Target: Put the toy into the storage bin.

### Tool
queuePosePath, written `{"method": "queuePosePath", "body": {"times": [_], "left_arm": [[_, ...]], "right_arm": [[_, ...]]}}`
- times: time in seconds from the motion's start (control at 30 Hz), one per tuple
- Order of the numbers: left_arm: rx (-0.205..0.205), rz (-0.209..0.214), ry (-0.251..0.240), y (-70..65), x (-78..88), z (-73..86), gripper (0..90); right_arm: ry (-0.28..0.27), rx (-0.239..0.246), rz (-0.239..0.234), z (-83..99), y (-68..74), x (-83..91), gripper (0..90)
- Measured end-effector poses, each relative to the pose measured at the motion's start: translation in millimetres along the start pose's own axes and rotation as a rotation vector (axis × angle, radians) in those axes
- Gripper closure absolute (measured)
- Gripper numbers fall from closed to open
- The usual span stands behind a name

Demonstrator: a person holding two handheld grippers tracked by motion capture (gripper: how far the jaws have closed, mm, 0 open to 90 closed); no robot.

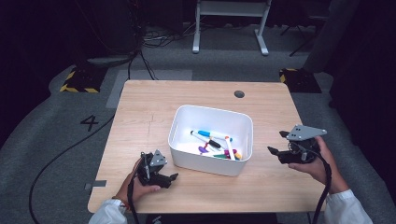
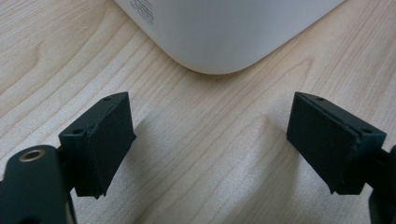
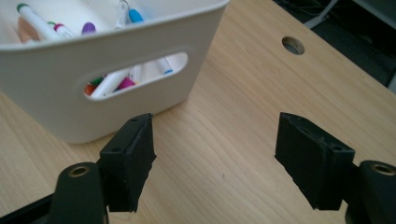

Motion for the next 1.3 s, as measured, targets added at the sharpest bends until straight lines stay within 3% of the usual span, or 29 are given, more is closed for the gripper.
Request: {"method": "queuePosePath", "body": {"times": [0.2, 0.8, 1.3], "left_arm": [[0.0, 0.0, 0.0, 0.0, 0.0, 0.0, 14.9], [-0.001, -0.002, 0.0, 0.2, 0.1, 0.0, 14.9], [-0.001, -0.002, 0.0, 0.1, 0.1, 0.0, 14.9]], "right_arm": [[0.049, 0.004, 0.025, 21.0, 0.5, -7.1, 28.0], [0.144, 0.015, 0.04, 73.0, 8.0, -28.9, 26.0], [0.165, -0.06, 0.029, 110.1, 10.5, -34.2, 25.0]]}}
Point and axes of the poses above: each handheld gripper's, and its own axes: x roughly backward along the jaws, z roughly out of its underside, y roughly to its left, the point moved 6 cm from there along -x, roughly forward along the jaws, and after that the axes turned 12 degrees about z, right-handed, at the moved point
